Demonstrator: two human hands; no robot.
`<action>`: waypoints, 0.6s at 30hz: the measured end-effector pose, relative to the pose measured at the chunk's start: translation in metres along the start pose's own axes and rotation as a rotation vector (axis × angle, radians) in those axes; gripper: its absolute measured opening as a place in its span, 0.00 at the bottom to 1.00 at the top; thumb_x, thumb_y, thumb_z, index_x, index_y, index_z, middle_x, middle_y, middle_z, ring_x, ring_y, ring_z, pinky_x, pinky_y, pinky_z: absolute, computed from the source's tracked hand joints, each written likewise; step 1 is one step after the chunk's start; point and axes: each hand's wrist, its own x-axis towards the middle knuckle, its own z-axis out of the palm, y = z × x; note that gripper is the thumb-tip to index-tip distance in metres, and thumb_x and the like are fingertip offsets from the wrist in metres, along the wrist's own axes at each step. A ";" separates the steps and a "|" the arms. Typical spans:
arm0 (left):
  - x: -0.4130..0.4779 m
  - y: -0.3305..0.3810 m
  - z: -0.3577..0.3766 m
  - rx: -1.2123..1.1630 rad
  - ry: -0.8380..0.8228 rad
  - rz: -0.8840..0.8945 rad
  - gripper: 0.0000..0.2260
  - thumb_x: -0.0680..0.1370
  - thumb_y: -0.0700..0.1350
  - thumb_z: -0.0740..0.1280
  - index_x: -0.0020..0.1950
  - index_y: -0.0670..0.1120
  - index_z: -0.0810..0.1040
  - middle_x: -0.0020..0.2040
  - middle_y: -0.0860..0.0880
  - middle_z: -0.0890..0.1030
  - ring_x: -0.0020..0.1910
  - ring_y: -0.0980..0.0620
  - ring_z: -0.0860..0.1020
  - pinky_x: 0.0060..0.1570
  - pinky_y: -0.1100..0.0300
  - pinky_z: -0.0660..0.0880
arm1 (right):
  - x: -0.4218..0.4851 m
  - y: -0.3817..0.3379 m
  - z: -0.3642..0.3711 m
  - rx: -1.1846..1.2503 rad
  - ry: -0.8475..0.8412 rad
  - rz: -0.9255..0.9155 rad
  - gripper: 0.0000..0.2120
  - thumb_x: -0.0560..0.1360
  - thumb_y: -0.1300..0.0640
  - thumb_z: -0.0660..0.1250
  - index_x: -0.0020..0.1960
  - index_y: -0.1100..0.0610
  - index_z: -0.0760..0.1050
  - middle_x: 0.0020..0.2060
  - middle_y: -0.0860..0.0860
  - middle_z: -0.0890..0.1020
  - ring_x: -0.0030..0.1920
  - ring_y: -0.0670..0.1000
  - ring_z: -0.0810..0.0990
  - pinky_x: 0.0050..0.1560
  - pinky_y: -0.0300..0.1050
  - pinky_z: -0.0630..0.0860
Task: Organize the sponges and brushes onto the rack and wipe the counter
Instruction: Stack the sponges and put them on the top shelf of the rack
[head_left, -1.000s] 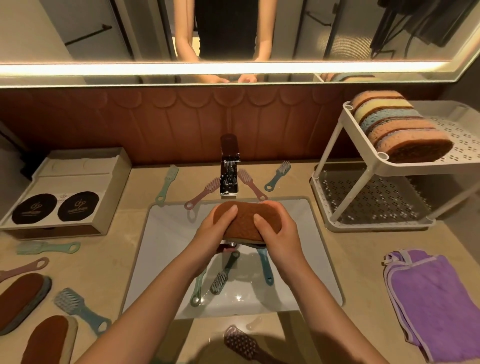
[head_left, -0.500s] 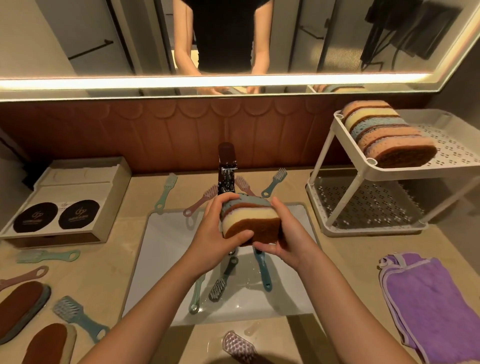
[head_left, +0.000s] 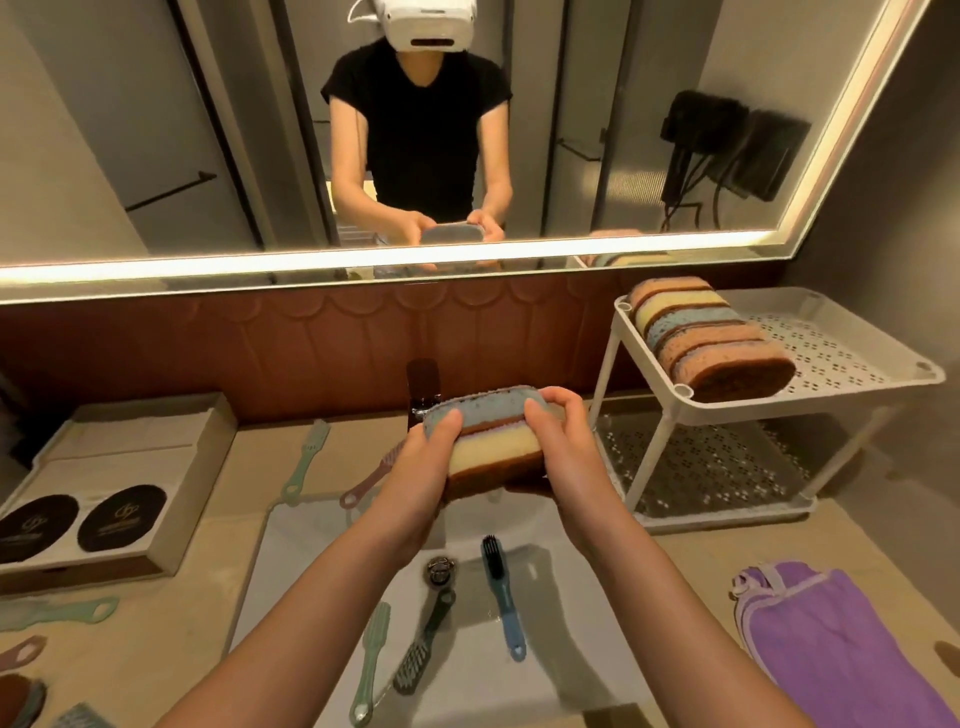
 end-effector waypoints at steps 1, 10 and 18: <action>0.001 0.004 0.003 -0.006 -0.006 0.023 0.25 0.71 0.61 0.62 0.63 0.49 0.73 0.58 0.44 0.80 0.56 0.45 0.80 0.59 0.42 0.75 | 0.002 -0.005 -0.002 0.008 -0.003 -0.004 0.13 0.79 0.50 0.59 0.62 0.48 0.65 0.53 0.53 0.76 0.50 0.52 0.78 0.36 0.43 0.80; 0.019 0.049 0.027 0.098 -0.049 0.110 0.21 0.80 0.56 0.55 0.71 0.51 0.59 0.59 0.42 0.74 0.47 0.49 0.80 0.38 0.56 0.80 | 0.029 -0.046 -0.018 0.023 0.018 -0.023 0.15 0.79 0.47 0.58 0.62 0.52 0.70 0.53 0.54 0.77 0.51 0.52 0.78 0.44 0.48 0.80; 0.027 0.104 0.064 0.280 -0.196 0.404 0.33 0.76 0.57 0.63 0.75 0.53 0.50 0.67 0.52 0.66 0.56 0.59 0.74 0.47 0.69 0.75 | 0.047 -0.107 -0.057 0.257 0.084 0.027 0.04 0.78 0.49 0.60 0.48 0.48 0.70 0.53 0.55 0.75 0.55 0.55 0.75 0.45 0.51 0.79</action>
